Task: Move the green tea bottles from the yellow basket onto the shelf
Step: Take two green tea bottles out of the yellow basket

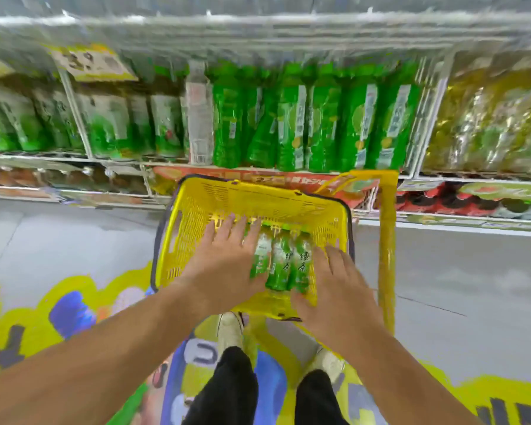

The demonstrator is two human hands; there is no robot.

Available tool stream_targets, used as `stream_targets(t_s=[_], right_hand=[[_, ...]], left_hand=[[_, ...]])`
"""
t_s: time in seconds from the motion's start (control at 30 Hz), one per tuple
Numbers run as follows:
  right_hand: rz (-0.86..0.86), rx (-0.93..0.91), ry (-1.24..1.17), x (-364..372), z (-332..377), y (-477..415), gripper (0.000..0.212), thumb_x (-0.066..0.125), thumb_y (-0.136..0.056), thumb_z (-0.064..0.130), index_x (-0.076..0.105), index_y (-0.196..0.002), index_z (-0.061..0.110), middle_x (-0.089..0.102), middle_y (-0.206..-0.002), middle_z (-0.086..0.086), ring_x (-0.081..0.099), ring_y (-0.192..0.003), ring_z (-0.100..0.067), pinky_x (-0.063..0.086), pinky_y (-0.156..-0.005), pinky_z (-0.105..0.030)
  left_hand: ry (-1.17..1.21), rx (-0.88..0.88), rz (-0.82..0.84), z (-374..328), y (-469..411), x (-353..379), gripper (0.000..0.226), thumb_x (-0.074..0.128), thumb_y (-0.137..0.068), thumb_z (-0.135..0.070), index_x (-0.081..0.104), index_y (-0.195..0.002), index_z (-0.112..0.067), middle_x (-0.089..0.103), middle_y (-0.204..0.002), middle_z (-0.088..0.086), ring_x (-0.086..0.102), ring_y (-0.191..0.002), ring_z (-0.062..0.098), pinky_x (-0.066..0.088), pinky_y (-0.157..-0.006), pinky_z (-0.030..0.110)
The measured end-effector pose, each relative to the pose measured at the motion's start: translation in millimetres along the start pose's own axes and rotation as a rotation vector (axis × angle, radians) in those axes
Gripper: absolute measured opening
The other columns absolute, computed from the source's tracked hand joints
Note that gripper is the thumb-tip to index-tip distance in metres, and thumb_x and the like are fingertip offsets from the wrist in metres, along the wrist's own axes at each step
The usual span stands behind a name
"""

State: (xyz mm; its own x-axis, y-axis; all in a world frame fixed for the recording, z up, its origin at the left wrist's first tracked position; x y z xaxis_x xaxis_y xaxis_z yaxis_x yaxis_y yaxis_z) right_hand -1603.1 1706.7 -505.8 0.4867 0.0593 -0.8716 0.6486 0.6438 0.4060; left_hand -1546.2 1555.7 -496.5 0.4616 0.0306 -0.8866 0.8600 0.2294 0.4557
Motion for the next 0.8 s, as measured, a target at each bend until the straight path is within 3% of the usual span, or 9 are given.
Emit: stream_targets(t_s=[0.07, 0.13, 0.37, 0.53, 0.63, 0.67, 0.73, 0.8], right_hand=[[0.08, -0.009, -0.015, 45, -6, -21, 0.085, 0.04, -0.088, 0.062, 0.017, -0.157, 0.016, 0.02, -0.162, -0.012, 0.019, -0.148, -0.03, 0.021, -0.12, -0.041], [0.109, 0.0, -0.021, 80, -14, -41, 0.087, 0.037, -0.086, 0.064, 0.018, -0.156, 0.016, 0.022, -0.16, -0.01, 0.019, -0.148, -0.028, 0.023, -0.119, -0.04], [0.247, 0.056, -0.015, 180, -31, -106, 0.089, 0.042, -0.091, 0.065, 0.008, -0.157, 0.016, 0.017, -0.16, -0.006, 0.015, -0.148, -0.025, 0.028, -0.118, -0.039], [0.275, 0.111, -0.066, 218, -33, -135, 0.085, 0.049, -0.092, 0.059, 0.013, -0.156, 0.015, 0.028, -0.155, -0.006, 0.03, -0.14, -0.026, 0.037, -0.108, -0.038], [0.29, 0.221, -0.186, 240, -41, -150, 0.079, 0.051, -0.095, 0.052, 0.016, -0.156, 0.015, 0.036, -0.151, -0.008, 0.035, -0.137, -0.027, 0.038, -0.106, -0.037], [0.286, 0.277, -0.237, 247, -45, -155, 0.074, 0.051, -0.096, 0.049, 0.021, -0.154, 0.015, 0.044, -0.144, -0.01, 0.043, -0.131, -0.027, 0.041, -0.101, -0.036], [0.273, 0.415, -0.4, 262, -53, -161, 0.051, 0.049, -0.099, 0.041, 0.038, -0.141, 0.013, 0.058, -0.109, -0.008, 0.059, -0.097, -0.023, 0.046, -0.076, -0.03], [0.256, 0.56, -0.563, 278, -61, -164, 0.028, 0.046, -0.103, 0.032, 0.049, -0.118, 0.009, 0.054, -0.083, 0.0, 0.053, -0.068, -0.016, 0.036, -0.053, -0.026]], left_hand=[[-0.024, -0.009, 0.017, 1, -20, 39, 0.097, 0.029, -0.084, -0.069, 0.007, -0.158, -0.011, 0.023, -0.162, 0.017, 0.019, -0.15, 0.035, 0.023, -0.119, 0.055], [-0.049, 0.013, 0.06, 1, -39, 79, 0.095, 0.025, -0.088, -0.069, 0.001, -0.157, -0.009, 0.016, -0.164, 0.018, 0.014, -0.151, 0.036, 0.019, -0.12, 0.055], [0.007, -0.026, 0.186, 22, -96, 186, 0.099, 0.037, -0.093, -0.069, -0.012, -0.156, -0.011, 0.003, -0.166, 0.017, 0.003, -0.153, 0.037, 0.015, -0.121, 0.055], [0.107, -0.07, 0.234, 45, -116, 239, 0.1, 0.045, -0.089, -0.068, -0.003, -0.156, -0.012, 0.009, -0.164, 0.015, 0.012, -0.151, 0.035, 0.021, -0.12, 0.053], [0.21, -0.123, 0.252, 52, -123, 262, 0.102, 0.052, -0.088, -0.065, -0.001, -0.156, -0.01, 0.013, -0.162, 0.015, 0.021, -0.148, 0.033, 0.033, -0.115, 0.049], [0.277, -0.153, 0.269, 54, -125, 270, 0.103, 0.056, -0.087, -0.062, -0.001, -0.156, -0.01, 0.012, -0.162, 0.014, 0.023, -0.147, 0.033, 0.037, -0.111, 0.048], [0.453, -0.226, 0.311, 56, -126, 287, 0.108, 0.065, -0.085, -0.056, -0.003, -0.157, -0.013, 0.009, -0.162, 0.011, 0.026, -0.147, 0.032, 0.041, -0.107, 0.048], [0.585, -0.274, 0.319, 57, -130, 300, 0.116, 0.072, -0.082, -0.051, -0.008, -0.157, -0.014, 0.005, -0.163, 0.01, 0.026, -0.147, 0.033, 0.04, -0.11, 0.049]])
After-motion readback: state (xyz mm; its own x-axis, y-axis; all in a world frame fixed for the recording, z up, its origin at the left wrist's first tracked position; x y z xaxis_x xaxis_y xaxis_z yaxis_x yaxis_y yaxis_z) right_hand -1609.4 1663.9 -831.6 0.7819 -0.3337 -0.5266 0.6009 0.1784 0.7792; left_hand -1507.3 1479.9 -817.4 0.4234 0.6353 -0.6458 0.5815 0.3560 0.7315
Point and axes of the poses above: each hand's wrist, its own y-axis away from the middle knuckle, its own x-axis out of the palm, z = x × y, the point moved 10 cm from there along -y, towards the middle knuckle
